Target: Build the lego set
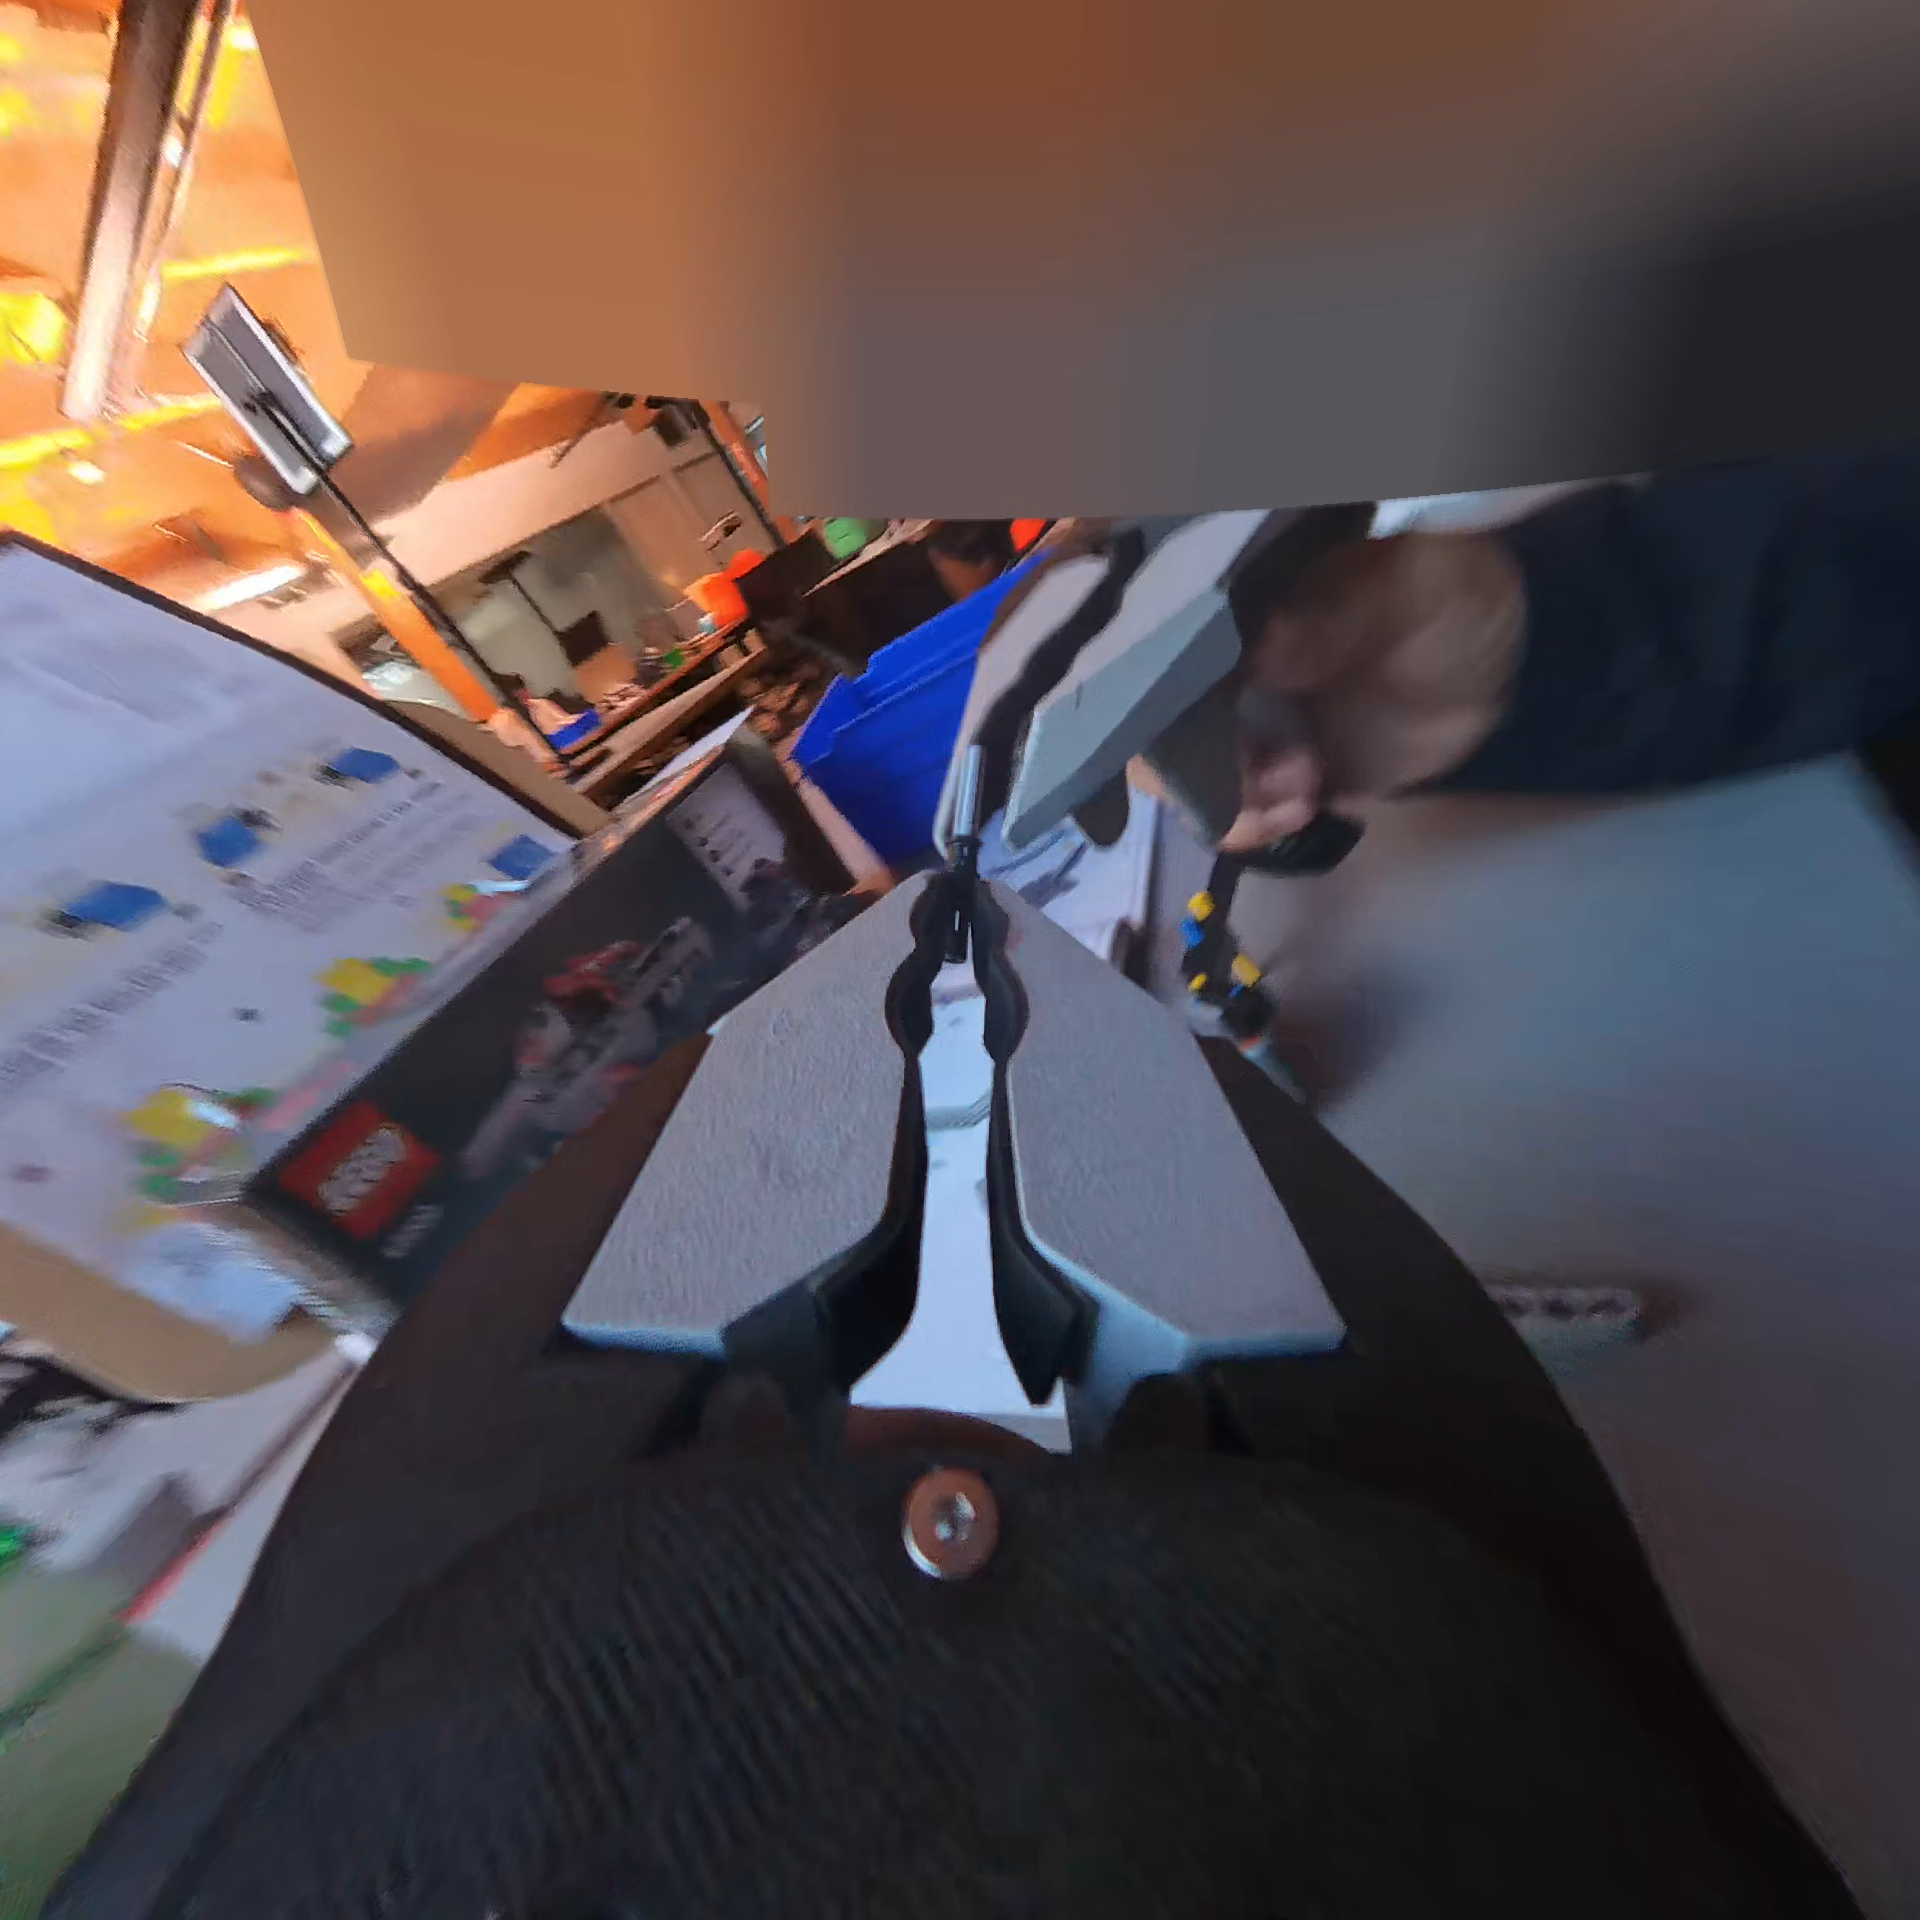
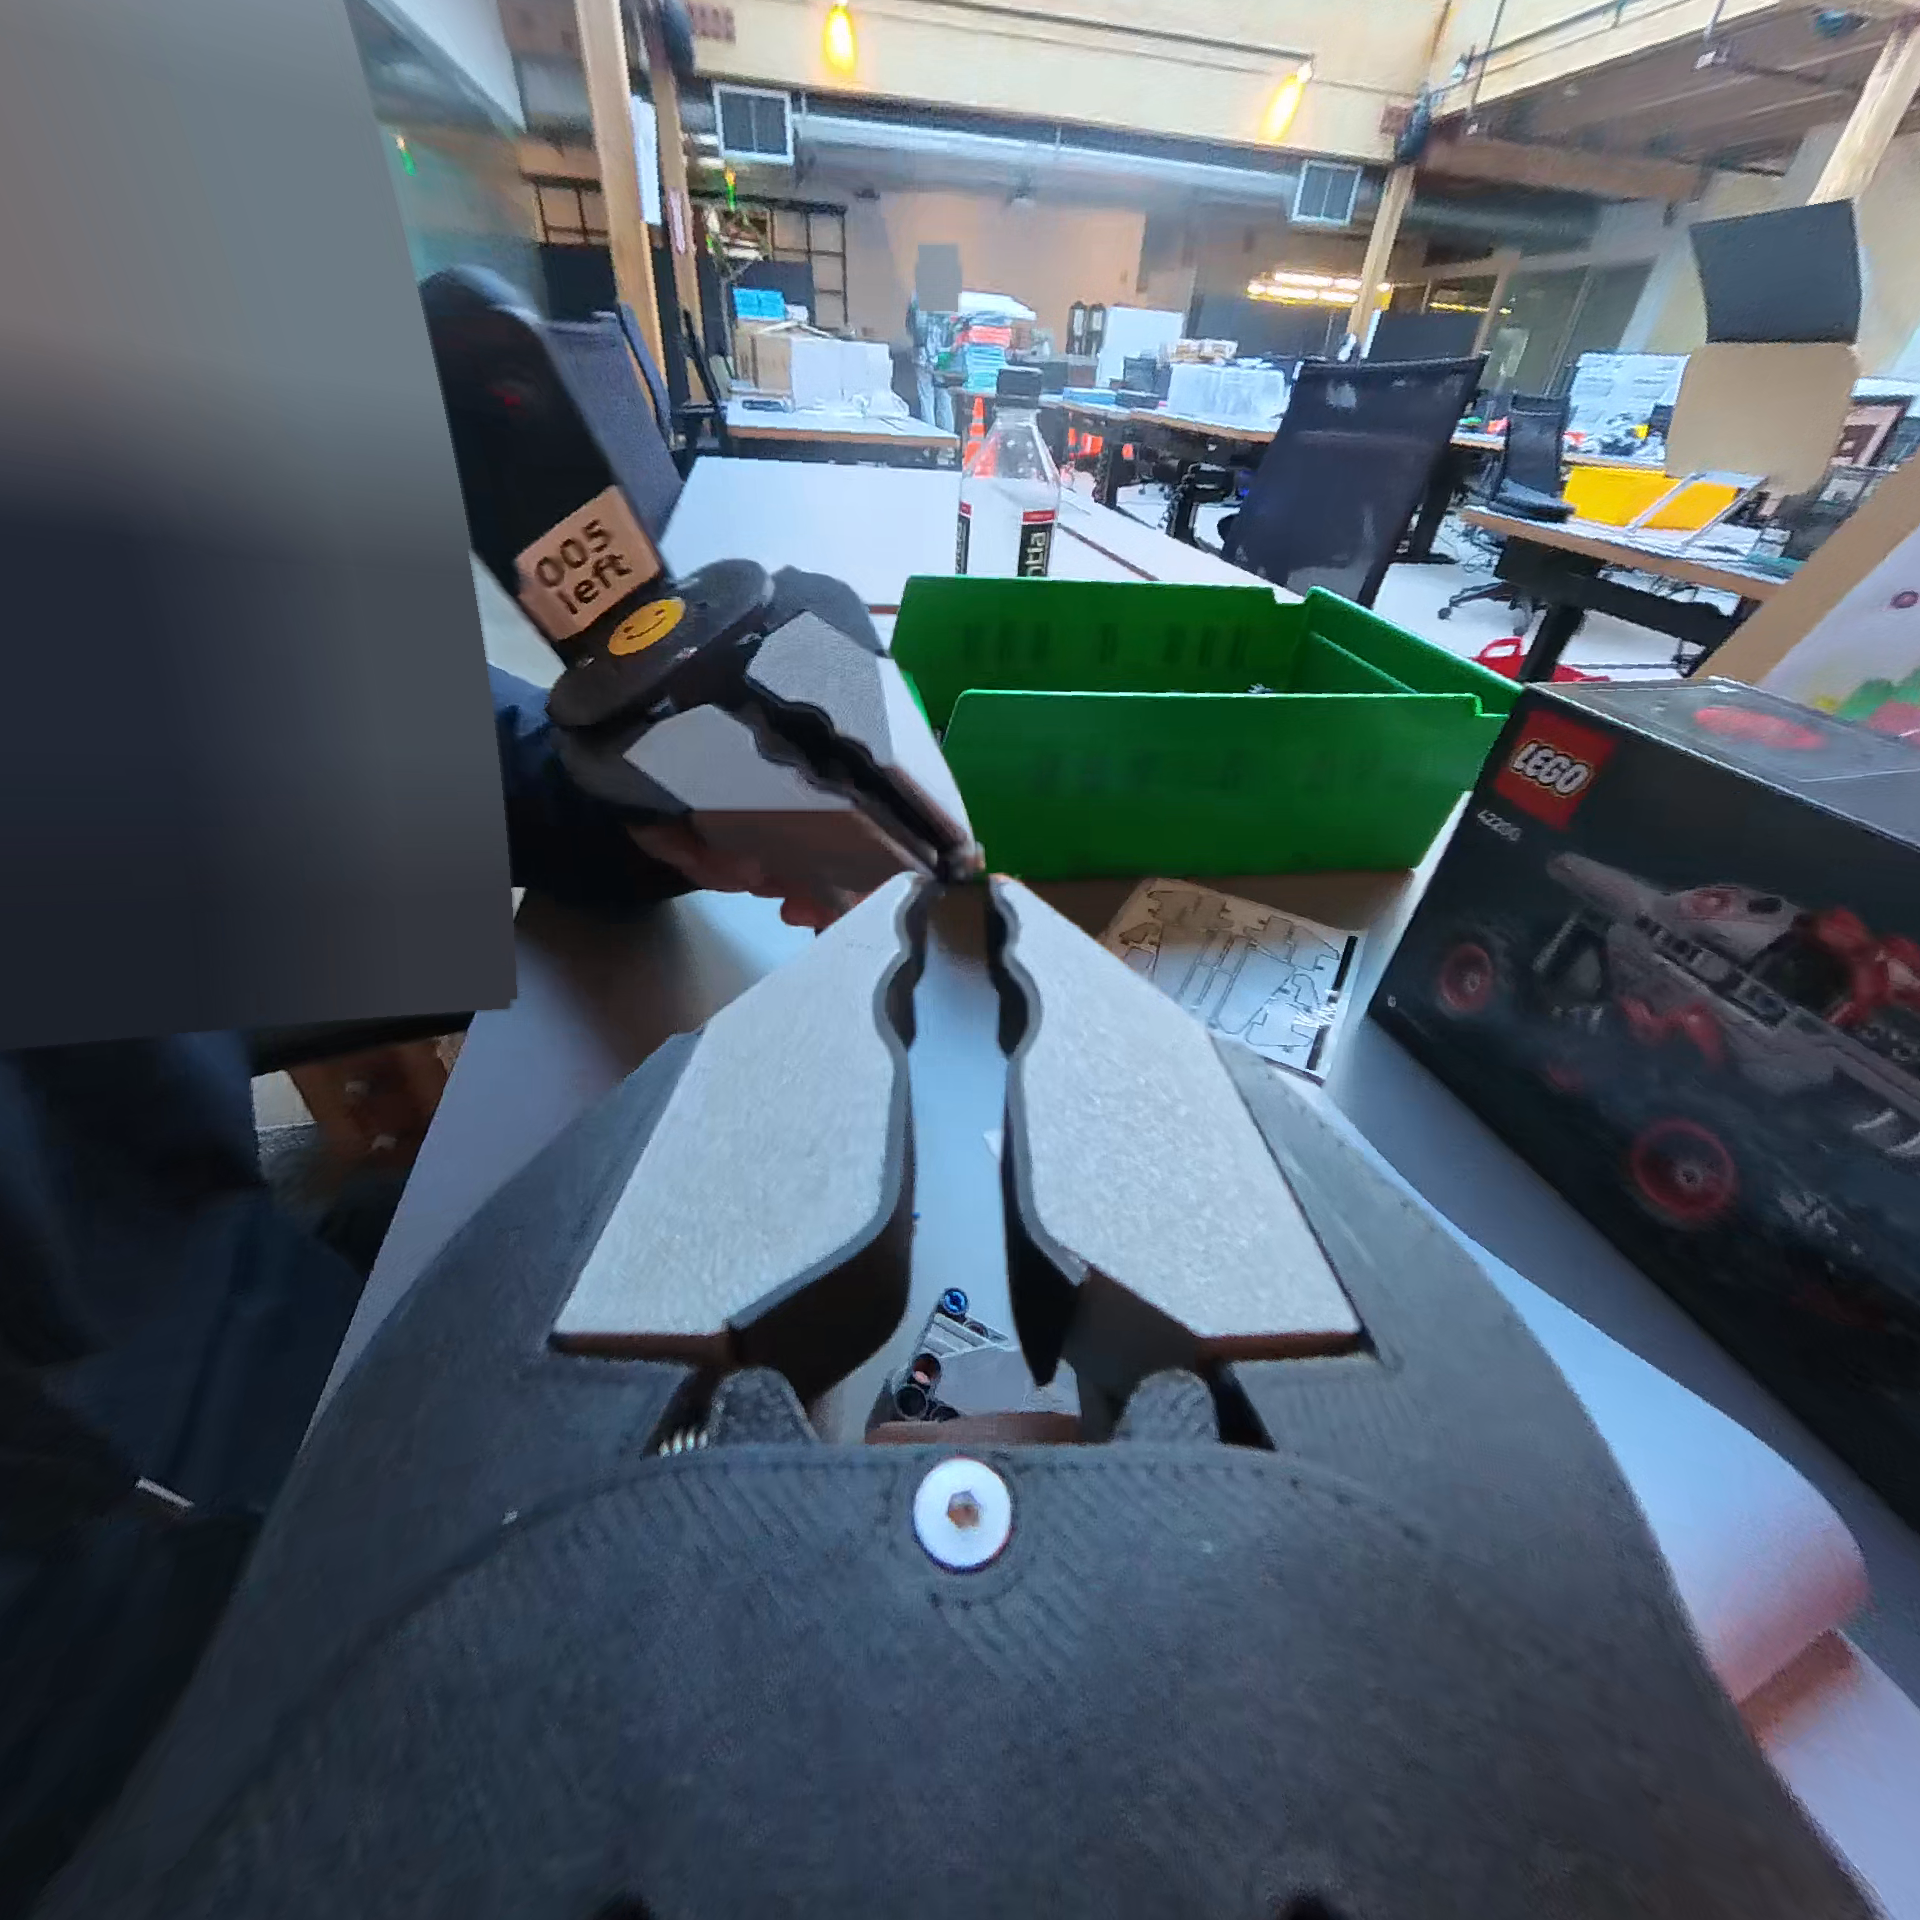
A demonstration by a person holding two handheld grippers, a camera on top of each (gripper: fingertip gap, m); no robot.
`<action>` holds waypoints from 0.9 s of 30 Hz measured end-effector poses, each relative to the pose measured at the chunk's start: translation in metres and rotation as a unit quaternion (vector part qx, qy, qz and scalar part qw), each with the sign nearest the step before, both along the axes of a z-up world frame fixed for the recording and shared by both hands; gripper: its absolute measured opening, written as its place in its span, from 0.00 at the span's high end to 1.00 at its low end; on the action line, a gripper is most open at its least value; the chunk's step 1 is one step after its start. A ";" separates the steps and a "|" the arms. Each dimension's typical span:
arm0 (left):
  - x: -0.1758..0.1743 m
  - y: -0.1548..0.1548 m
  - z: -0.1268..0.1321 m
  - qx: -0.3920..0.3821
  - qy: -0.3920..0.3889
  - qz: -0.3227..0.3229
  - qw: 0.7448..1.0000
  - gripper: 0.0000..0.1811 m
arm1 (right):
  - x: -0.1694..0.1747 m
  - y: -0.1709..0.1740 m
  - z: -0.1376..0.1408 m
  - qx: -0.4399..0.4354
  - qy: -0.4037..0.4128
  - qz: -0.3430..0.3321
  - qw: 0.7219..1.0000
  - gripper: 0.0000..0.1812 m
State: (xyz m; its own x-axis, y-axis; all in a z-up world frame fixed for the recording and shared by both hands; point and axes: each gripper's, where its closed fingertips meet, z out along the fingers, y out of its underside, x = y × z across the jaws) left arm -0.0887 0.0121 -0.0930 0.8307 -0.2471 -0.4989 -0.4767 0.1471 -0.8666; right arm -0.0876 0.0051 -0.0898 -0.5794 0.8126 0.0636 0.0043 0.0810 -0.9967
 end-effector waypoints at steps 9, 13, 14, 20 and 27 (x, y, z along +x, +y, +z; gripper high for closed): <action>-0.012 0.005 -0.017 0.008 0.143 0.054 0.988 0.99 | -0.004 0.013 -0.009 0.040 -0.029 -0.035 0.998 0.91; -0.008 0.005 -0.024 0.009 0.182 0.056 0.982 0.99 | -0.007 0.008 -0.019 0.057 -0.044 -0.028 0.997 0.98; -0.009 0.005 -0.025 0.008 0.187 0.059 0.981 0.99 | -0.007 0.008 -0.020 0.061 -0.048 -0.030 0.997 0.98; -0.009 0.004 -0.026 0.010 0.190 0.057 0.980 0.99 | -0.007 0.007 -0.022 0.061 -0.060 -0.028 0.996 0.98; -0.008 0.003 -0.019 0.023 0.160 0.052 0.985 0.97 | -0.008 0.018 -0.018 -0.028 -0.095 -0.020 0.995 0.99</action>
